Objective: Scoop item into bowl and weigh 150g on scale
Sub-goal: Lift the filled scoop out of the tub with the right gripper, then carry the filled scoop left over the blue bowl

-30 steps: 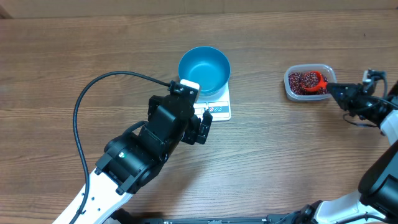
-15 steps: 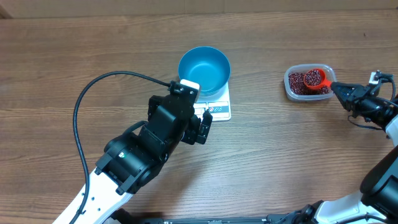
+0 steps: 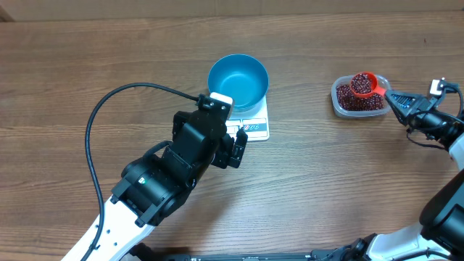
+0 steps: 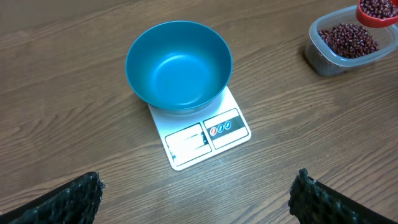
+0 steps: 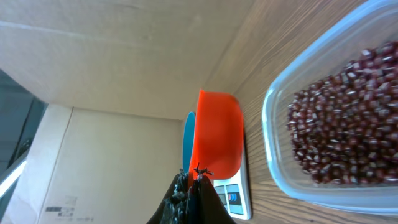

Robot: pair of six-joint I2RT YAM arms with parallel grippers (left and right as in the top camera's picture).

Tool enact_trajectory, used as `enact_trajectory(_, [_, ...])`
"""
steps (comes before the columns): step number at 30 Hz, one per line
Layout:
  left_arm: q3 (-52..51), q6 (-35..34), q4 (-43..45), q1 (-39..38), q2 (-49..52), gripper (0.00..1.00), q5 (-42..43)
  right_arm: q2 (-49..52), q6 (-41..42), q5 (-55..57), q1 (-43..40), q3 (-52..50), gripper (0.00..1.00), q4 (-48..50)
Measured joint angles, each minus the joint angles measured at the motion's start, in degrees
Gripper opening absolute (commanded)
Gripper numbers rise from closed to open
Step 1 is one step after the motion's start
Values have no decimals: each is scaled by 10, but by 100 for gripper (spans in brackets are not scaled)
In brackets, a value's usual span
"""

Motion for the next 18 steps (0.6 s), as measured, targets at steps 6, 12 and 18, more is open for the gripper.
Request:
enact_trajectory(6, [0,0,0,0,0,99,0,0,44,-10,48,-1,4,64])
enact_trajectory(12, [0,0,0,0,0,99,0,0,113,-12,130,-2,4,165])
enact_trajectory(18, [0,0,0,0,0,99,0,0,180,-5,212,-2,4,256])
